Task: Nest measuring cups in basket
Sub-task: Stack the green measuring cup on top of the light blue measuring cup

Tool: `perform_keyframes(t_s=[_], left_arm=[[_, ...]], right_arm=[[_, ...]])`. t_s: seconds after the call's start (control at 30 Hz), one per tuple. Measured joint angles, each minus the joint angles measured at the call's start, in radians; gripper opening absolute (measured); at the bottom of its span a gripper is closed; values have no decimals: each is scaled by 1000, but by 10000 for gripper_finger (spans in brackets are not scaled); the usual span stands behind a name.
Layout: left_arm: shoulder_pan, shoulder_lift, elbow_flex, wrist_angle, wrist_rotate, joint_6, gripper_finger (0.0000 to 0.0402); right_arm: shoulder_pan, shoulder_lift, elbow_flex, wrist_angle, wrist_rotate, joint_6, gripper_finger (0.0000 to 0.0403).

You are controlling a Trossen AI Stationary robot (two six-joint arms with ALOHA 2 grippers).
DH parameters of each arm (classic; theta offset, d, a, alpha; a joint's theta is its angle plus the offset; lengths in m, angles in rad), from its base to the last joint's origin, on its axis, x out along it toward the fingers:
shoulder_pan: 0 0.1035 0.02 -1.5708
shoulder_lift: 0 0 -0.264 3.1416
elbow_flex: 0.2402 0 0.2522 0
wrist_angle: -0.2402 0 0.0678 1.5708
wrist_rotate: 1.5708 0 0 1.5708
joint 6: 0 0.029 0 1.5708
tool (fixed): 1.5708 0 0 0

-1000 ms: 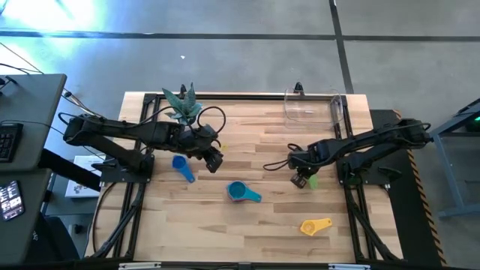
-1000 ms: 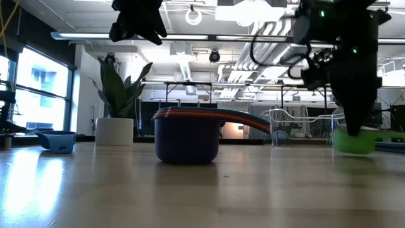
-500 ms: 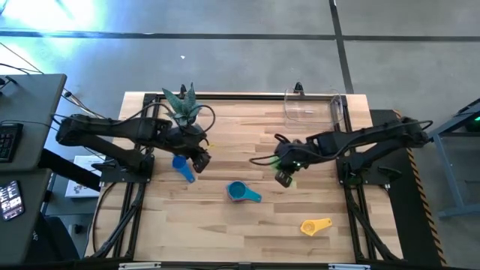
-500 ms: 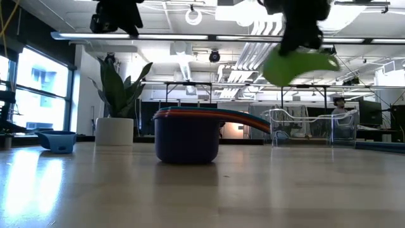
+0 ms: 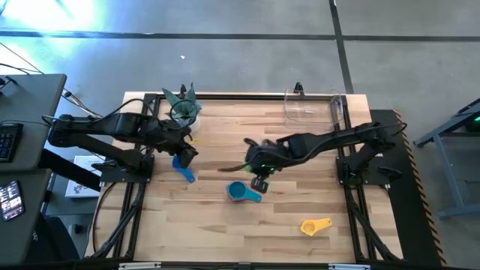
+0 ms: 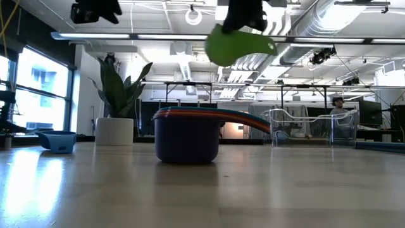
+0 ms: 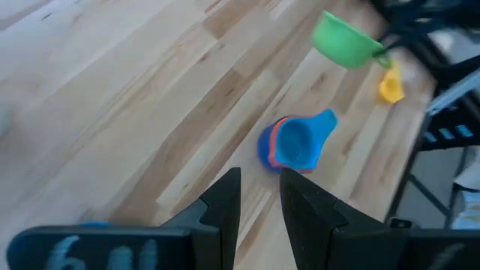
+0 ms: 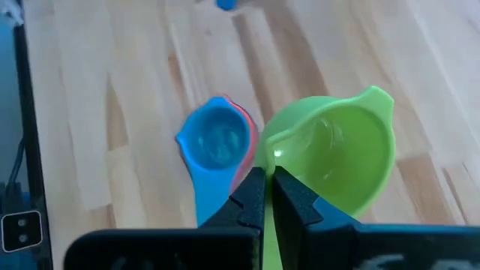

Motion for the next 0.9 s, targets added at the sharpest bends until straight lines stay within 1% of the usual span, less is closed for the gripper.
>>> perform_keyframes(t_s=[0.17, 0.4, 0.57, 0.9], left_arm=[[0, -16, 0, -55, -28, -13, 85], [0, -16, 0, -71, -30, 8, 85], [0, -15, 0, -71, -30, 29, 85], [0, -15, 0, -70, -31, 35, 85]], right_arm=[[26, 127, 119, -26, -22, -84, 1], [55, 261, 215, -34, -65, -191, 0], [69, 311, 226, -27, -90, -203, 0], [81, 387, 226, -25, -95, -225, 0]])
